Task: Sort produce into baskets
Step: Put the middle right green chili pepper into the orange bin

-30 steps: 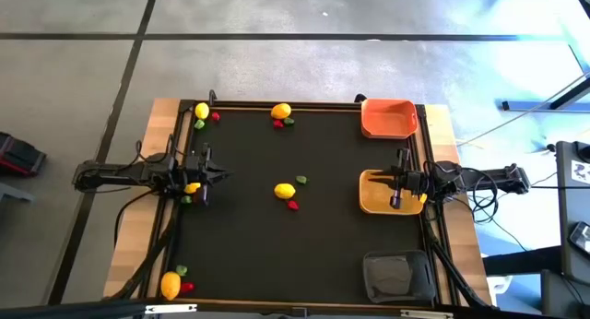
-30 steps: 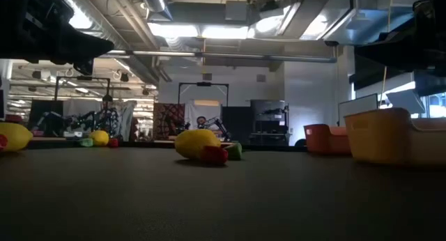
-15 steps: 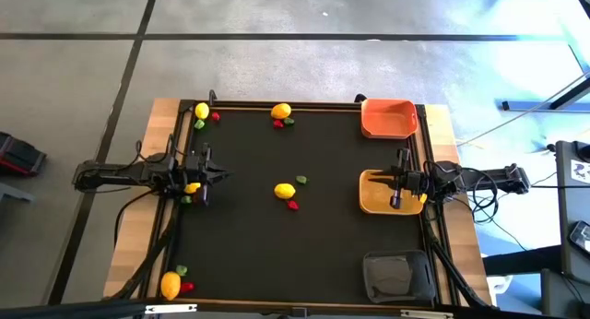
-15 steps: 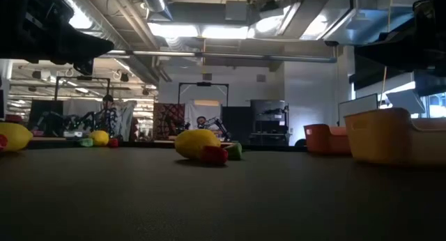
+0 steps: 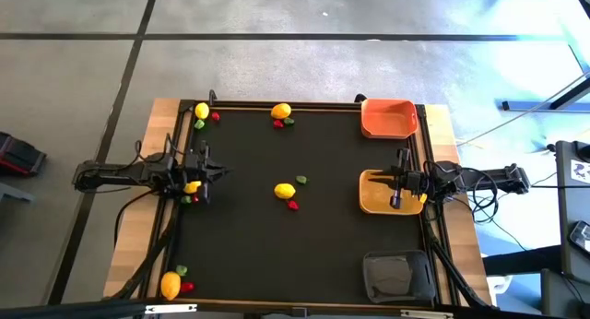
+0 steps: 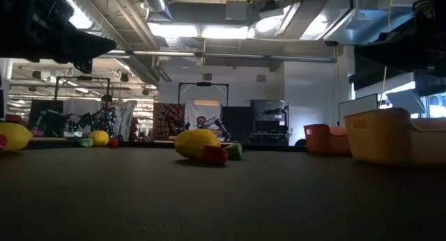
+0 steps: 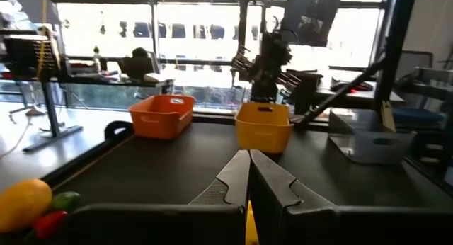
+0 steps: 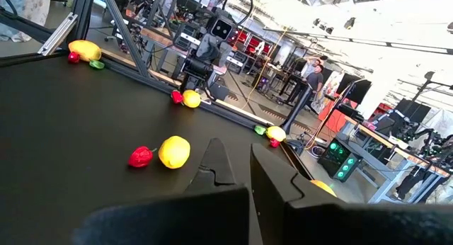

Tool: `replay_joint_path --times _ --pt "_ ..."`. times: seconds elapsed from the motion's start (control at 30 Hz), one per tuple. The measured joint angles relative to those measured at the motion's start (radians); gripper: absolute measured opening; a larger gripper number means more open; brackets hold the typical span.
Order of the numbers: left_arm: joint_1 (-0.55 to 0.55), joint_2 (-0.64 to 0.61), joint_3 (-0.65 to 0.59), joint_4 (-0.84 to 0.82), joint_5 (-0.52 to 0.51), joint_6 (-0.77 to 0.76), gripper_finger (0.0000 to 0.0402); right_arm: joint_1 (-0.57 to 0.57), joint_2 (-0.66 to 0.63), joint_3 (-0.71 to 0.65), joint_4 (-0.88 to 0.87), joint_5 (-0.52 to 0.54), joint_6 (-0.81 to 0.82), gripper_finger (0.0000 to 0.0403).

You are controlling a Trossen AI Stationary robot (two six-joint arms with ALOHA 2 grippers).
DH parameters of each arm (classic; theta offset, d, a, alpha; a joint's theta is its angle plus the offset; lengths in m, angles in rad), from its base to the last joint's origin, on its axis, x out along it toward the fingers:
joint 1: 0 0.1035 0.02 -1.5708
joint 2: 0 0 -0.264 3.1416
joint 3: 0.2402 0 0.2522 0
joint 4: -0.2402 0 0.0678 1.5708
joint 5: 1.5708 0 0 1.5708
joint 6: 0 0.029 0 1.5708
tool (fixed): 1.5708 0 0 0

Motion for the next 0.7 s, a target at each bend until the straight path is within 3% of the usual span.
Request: replay_joint_path --times 0.43,0.53,0.7 --pt "0.0 0.0 0.0 0.145 -0.018 -0.093 0.0005 0.0 0.0 0.0 0.003 -0.025 -0.027 0.0003" --pt "0.0 0.0 0.0 0.152 -0.061 -0.148 0.0005 0.0 0.0 0.0 0.044 -0.001 0.135 0.0003" --pt "0.0 0.0 0.0 0.146 -0.226 -0.144 0.0005 0.0 0.0 0.0 0.073 0.215 0.451 0.0003"
